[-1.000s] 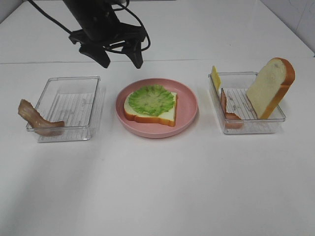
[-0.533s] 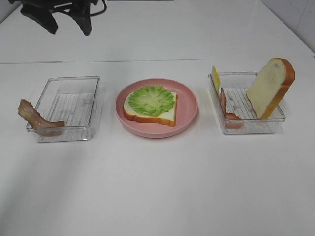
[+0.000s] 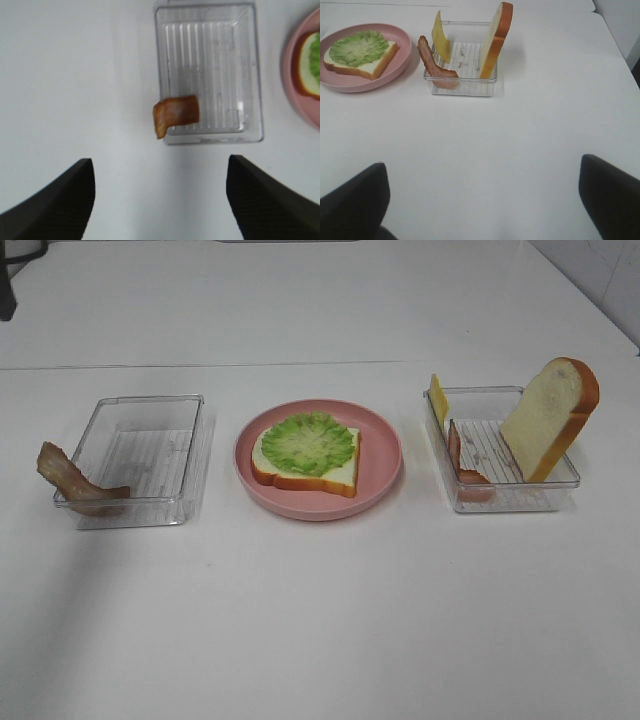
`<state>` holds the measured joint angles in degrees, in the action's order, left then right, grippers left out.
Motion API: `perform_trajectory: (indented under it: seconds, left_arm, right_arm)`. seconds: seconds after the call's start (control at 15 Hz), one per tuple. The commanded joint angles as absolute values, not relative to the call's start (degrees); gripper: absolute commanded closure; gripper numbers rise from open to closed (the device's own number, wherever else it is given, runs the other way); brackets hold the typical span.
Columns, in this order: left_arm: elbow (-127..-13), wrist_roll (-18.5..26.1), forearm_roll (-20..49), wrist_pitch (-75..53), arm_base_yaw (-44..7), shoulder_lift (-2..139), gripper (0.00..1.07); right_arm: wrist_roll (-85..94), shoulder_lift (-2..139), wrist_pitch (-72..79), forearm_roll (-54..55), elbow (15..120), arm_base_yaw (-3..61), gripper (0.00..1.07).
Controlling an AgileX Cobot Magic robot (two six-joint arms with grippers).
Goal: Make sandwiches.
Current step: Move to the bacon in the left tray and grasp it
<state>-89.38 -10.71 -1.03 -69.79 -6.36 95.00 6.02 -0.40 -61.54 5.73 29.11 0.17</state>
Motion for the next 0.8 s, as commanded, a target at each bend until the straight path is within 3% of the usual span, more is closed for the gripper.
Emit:
perform_trajectory:
  seconds: [0.07, 0.33, 0.8]
  left_arm:
    - [-83.88, -11.34, -1.26, -70.13, -6.02, 93.74, 0.37]
    - [-72.77, -11.46, -1.32, -55.98, -6.02, 94.02, 0.37]
    - [-71.96, -12.26, -1.15, -48.30, -6.02, 103.76, 0.37]
  right_arm:
    - [6.42, -0.74, -60.91, 5.67, 28.99, -0.06, 0.11]
    - [6.42, -0.74, -60.91, 5.67, 28.99, -0.06, 0.11]
    - [6.42, -0.74, -60.91, 5.67, 28.99, -0.06, 0.11]
